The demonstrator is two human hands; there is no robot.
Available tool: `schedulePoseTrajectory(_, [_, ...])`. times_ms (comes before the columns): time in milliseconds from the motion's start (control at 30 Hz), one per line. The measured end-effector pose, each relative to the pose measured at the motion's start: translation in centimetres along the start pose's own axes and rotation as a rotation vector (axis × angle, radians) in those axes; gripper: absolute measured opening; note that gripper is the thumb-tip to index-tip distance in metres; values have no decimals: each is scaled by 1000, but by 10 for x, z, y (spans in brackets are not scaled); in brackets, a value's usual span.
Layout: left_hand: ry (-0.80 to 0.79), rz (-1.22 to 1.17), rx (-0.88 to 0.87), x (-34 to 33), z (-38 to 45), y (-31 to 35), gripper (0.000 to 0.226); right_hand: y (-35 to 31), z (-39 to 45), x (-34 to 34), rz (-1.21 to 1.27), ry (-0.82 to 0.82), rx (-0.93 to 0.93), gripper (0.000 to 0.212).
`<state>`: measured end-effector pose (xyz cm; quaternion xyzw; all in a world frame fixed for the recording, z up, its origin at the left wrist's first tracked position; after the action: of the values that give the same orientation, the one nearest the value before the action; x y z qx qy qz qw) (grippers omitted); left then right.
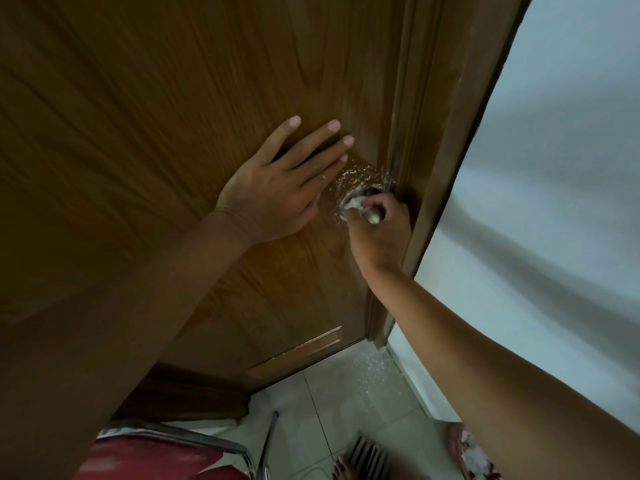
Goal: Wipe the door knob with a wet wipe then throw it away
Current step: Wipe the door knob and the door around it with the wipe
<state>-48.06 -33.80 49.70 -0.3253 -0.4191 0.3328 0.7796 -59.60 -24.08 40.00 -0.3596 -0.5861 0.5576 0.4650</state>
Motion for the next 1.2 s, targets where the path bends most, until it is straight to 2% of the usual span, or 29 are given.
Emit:
schedulePoseTrajectory(33, [-3,1,-2,0,0,0,53,0,1,1,72,2,-97,18])
schedulePoseTrajectory(133, [-7,7,0,0,0,-1,53,-3,-2,-2,609,-50,-824,25])
schedulePoseTrajectory(167, [-10,7,-3,1,0,0,53,-7,-4,-2,769,-69,-1000,27])
schedulePoseTrajectory(200, [-15,7,-6,1,0,0,53,-8,-4,-3,858,-67,-1092,25])
schedulePoseTrajectory(267, [-21,11,-10,0,0,0,54,-12,-4,0,878,-79,-1104,21])
schedulePoseTrajectory(333, [-20,14,-9,0,0,0,54,-12,-1,2,733,-91,-986,17])
schedulePoseTrajectory(467, [-19,10,-1,0,-1,-1,54,-12,1,3,207,-7,-399,11])
schedulePoseTrajectory(533, [-21,11,-4,1,0,0,54,-11,-1,3,135,-18,-269,13])
schedulePoseTrajectory(567, [-20,11,-6,0,0,0,54,-10,0,4,165,-29,-329,13])
schedulePoseTrajectory(600, [-19,9,-8,0,0,0,53,-7,2,3,265,-39,-497,15])
schedulePoseTrajectory(667, [-13,8,-8,0,0,-1,54,-10,0,2,644,-103,-953,18])
schedulePoseTrajectory(700, [-14,10,-9,0,0,-1,54,-14,-1,3,796,-111,-1084,18])
schedulePoseTrajectory(767, [-20,14,-10,0,-1,0,55,-16,-1,3,882,-101,-1119,18])
schedulePoseTrajectory(833, [-18,16,-12,0,0,0,54,-14,0,0,783,-106,-1010,23])
schedulePoseTrajectory(867, [-14,14,-10,0,0,0,54,-11,2,-1,628,-106,-870,26])
schedulePoseTrajectory(967, [-11,5,-3,0,0,0,53,-6,6,0,18,-52,-188,28])
schedulePoseTrajectory(1067, [2,4,2,0,0,-1,53,0,4,4,-294,-41,404,29])
schedulePoseTrajectory(1200, [0,11,-5,0,0,0,53,11,4,5,-492,-22,777,22])
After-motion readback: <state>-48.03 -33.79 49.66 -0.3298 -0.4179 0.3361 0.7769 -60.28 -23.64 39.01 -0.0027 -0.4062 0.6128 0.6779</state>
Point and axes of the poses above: each hand's wrist, its own z-axis towards the middle knuckle, its own x-axis out of the back of the hand, y = z × x, the point moved 3 cm from there along z, towards the middle knuckle, and after that the axes turned 8 degrees about y, right-handed, at the moved point
